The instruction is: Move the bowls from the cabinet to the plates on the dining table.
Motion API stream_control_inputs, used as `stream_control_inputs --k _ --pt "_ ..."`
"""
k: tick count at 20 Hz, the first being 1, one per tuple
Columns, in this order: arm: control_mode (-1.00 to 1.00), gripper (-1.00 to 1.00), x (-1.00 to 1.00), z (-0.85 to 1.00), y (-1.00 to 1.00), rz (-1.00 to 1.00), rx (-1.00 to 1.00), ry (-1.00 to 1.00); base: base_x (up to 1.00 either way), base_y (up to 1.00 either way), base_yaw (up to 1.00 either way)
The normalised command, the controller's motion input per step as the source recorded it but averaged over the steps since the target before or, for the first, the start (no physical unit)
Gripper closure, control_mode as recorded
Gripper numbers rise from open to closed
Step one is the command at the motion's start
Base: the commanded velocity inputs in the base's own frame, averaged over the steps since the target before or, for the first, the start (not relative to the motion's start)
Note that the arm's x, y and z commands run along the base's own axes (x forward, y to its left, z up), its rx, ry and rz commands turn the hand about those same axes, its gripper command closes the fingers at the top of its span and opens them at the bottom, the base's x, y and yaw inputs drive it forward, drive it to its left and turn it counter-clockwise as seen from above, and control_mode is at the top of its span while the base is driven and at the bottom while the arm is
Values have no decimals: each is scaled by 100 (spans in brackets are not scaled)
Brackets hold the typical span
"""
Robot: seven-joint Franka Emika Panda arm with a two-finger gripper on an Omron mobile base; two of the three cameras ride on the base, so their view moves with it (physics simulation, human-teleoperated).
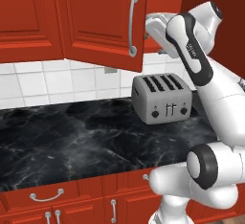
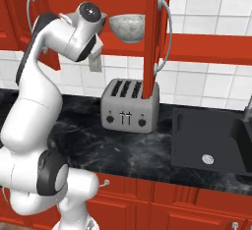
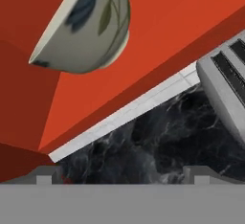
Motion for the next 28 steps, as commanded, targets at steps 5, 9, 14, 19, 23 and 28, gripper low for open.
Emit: stream_control_inputs --k 5,9,14,19,23,28 --pt "-100 -100 22 0 12 15 4 0 0 0 0" --pt "-100 -100 5 0 23 17 1 0 0 0 0" --pt "-100 -100 0 0 40 18 0 0 0 0 0" --pt "-100 -100 -11 -5 48 20 0 0 0 0 0" --pt "-100 -100 -52 -10 54 21 0 0 0 0 0" --pt "-100 -100 -71 -18 66 21 0 -5 0 0 0"
